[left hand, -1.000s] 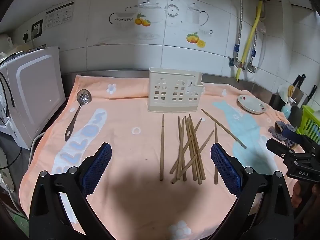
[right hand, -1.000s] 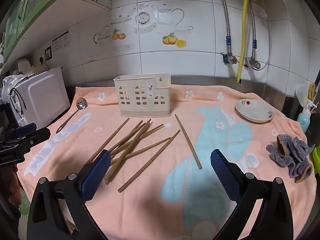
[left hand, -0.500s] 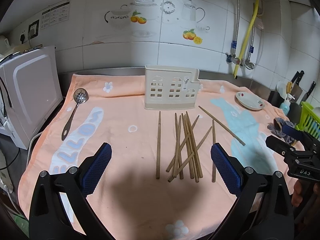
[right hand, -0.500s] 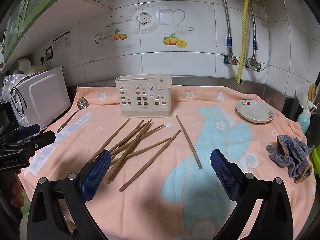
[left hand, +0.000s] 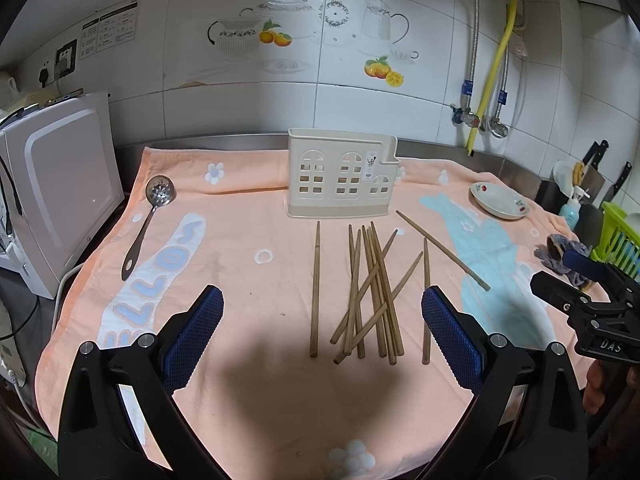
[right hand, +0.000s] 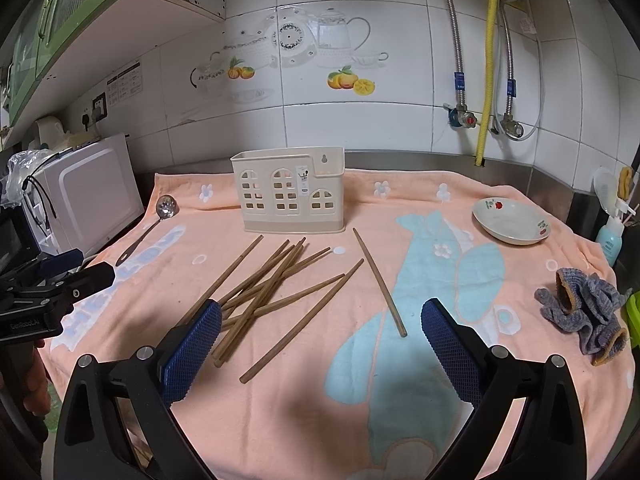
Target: Organize utensils
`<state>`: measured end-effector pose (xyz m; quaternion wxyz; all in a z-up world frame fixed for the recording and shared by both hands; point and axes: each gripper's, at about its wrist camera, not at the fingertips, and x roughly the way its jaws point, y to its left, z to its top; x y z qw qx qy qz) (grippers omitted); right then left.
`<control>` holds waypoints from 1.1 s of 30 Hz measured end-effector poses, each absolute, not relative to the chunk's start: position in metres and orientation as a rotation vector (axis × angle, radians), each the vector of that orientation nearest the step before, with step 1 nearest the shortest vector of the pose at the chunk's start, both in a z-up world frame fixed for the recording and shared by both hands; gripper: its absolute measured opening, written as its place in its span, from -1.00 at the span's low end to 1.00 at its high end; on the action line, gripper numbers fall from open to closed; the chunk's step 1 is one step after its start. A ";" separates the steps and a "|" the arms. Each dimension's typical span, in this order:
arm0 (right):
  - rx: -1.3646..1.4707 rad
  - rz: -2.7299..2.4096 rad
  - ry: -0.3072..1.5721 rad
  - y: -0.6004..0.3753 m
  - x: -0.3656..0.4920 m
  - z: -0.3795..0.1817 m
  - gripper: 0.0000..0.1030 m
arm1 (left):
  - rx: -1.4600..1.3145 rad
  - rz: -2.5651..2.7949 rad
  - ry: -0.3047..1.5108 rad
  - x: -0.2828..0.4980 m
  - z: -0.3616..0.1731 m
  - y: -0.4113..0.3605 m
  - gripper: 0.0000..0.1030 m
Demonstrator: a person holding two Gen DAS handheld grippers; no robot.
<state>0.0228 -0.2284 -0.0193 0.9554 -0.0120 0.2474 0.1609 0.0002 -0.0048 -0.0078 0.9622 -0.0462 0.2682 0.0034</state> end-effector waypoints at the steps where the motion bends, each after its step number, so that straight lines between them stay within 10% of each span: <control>1: -0.025 0.326 0.502 -0.228 0.023 -0.019 0.88 | -0.094 0.007 0.542 0.000 -0.008 -0.005 0.90; 33: -0.022 0.333 0.508 -0.226 0.024 -0.021 0.88 | -0.092 0.013 0.565 0.009 -0.008 -0.007 0.90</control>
